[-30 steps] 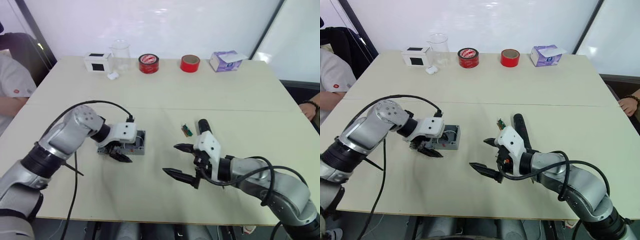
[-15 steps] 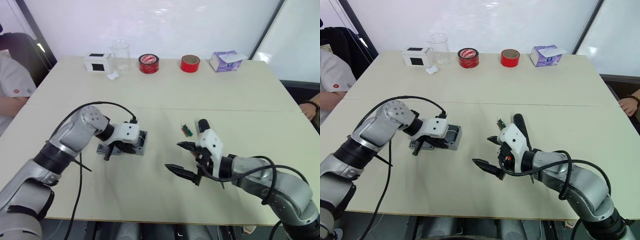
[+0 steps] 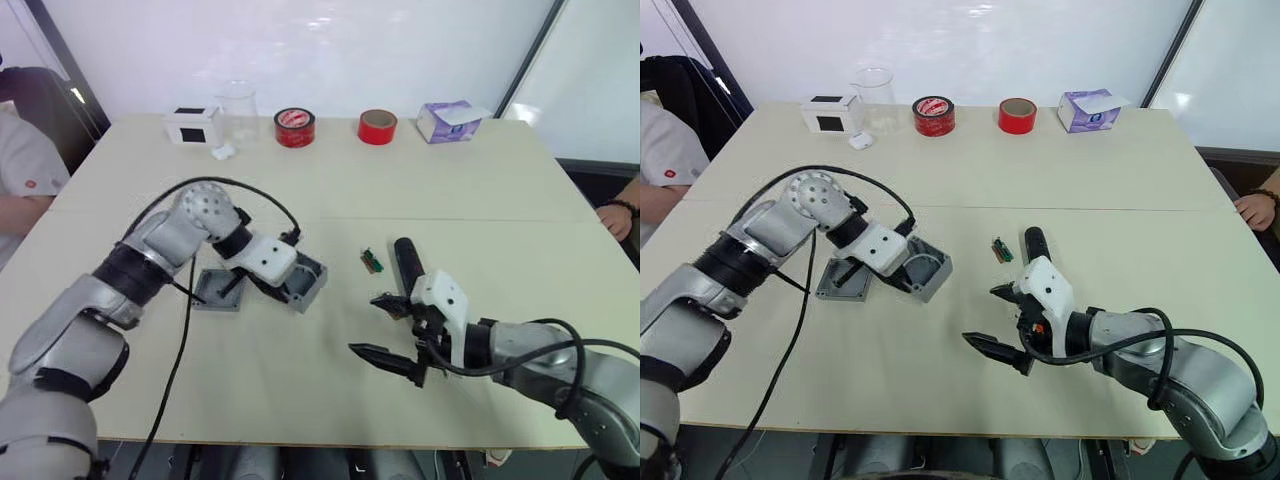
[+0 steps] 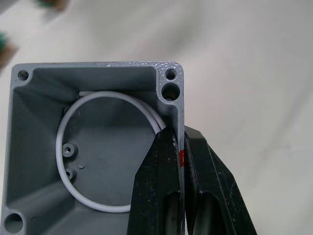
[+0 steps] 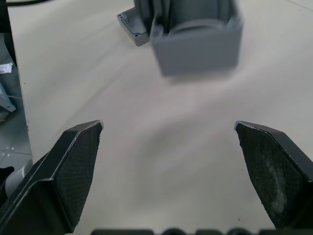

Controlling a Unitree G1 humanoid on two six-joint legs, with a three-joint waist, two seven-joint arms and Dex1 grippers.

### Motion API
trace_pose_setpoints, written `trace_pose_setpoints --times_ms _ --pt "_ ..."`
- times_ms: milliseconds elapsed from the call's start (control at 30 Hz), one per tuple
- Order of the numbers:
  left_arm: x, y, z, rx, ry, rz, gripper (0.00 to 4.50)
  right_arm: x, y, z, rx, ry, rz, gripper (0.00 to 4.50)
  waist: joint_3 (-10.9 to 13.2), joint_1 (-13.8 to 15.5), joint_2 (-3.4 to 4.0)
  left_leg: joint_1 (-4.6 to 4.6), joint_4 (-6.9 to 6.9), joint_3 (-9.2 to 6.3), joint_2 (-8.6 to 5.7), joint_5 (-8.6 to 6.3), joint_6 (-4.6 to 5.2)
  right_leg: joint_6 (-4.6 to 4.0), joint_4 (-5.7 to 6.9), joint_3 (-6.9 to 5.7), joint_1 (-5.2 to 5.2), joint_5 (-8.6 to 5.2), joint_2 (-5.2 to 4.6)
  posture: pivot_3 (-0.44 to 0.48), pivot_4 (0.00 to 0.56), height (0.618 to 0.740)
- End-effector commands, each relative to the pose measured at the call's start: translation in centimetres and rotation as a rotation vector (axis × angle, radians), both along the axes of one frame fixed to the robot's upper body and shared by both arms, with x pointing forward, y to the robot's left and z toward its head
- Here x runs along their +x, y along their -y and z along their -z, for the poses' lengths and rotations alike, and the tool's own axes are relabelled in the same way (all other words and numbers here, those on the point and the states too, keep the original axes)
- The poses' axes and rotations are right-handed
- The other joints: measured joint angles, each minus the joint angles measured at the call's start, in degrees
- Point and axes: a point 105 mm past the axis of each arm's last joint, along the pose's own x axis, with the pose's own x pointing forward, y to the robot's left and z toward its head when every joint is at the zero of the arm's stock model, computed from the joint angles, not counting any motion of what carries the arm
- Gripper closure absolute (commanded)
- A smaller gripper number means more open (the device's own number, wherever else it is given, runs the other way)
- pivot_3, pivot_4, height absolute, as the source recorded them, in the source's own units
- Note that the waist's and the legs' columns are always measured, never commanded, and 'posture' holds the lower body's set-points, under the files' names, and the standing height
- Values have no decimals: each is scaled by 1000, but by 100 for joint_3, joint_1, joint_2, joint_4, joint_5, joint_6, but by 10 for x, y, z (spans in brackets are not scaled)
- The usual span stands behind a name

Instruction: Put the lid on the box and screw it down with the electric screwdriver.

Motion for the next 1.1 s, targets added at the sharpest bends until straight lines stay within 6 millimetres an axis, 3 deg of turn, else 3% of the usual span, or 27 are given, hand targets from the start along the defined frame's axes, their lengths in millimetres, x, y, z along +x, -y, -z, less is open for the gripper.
trace_pose_setpoints --times_ms 33,200,300,400,533,667,767,833,900,1000,1100 --pt "-2 12 -5 -14 12 101 4436 -7 -3 -9 20 45 8 0 1 12 -2 0 0 0 0 0 0 0 0 0 0 0 0 0 150 740" --pt "-3 17 -2 -2 -12 133 4436 -9 -3 -8 29 44 32 0 1 19 -2 -3 2 1 -2 0 0 -1 -3 1 0 0 -3 0 150 740" --pt "-2 19 -3 -16 -23 123 3834 -9 -3 -9 31 42 33 0 1 13 -2 -3 3 0 -2 0 0 -1 -3 1 0 0 -2 0 150 740" --pt "2 19 -12 -32 -19 81 2690 -8 -4 -9 28 38 19 0 1 3 -2 -2 3 -1 0 0 0 0 -2 0 0 0 0 0 150 740" --pt "2 7 -37 -29 -17 -28 2690 -8 -6 -11 22 35 -17 0 2 -15 -3 -2 3 -1 0 0 0 0 -2 0 0 0 1 0 150 740" --pt "3 -16 -81 -108 -65 -317 2690 -5 -10 -26 54 64 -82 0 3 -96 -4 -5 2 -27 8 0 0 2 4 0 -4 0 6 0 150 740" --pt "18 -29 -96 -170 -29 -607 2690 0 -16 -38 74 97 -119 0 2 -110 -2 1 2 -32 9 0 1 5 6 -5 0 0 6 0 150 740" --pt "40 -52 -96 -210 -5 -1037 2690 8 -25 -48 65 156 -164 0 2 -112 -2 2 3 -39 7 0 1 7 6 -8 6 -1 5 0 150 740" --pt "44 -73 -89 -211 -7 -1318 2690 14 -34 -55 49 202 -197 0 2 -129 -2 4 4 -41 6 0 1 10 10 -8 6 -1 5 0 150 740" --pt "32 -92 -75 -216 -82 -1588 2690 20 -44 -53 -22 260 -236 0 3 -157 -3 3 3 -47 7 0 1 18 23 -10 -2 -6 7 0 150 740" --pt "23 -110 -60 -238 -132 -1720 2690 28 -50 -50 -17 285 -234 0 3 -140 -4 -9 -1 -56 8 0 1 15 31 -18 -17 -11 7 0 150 740"
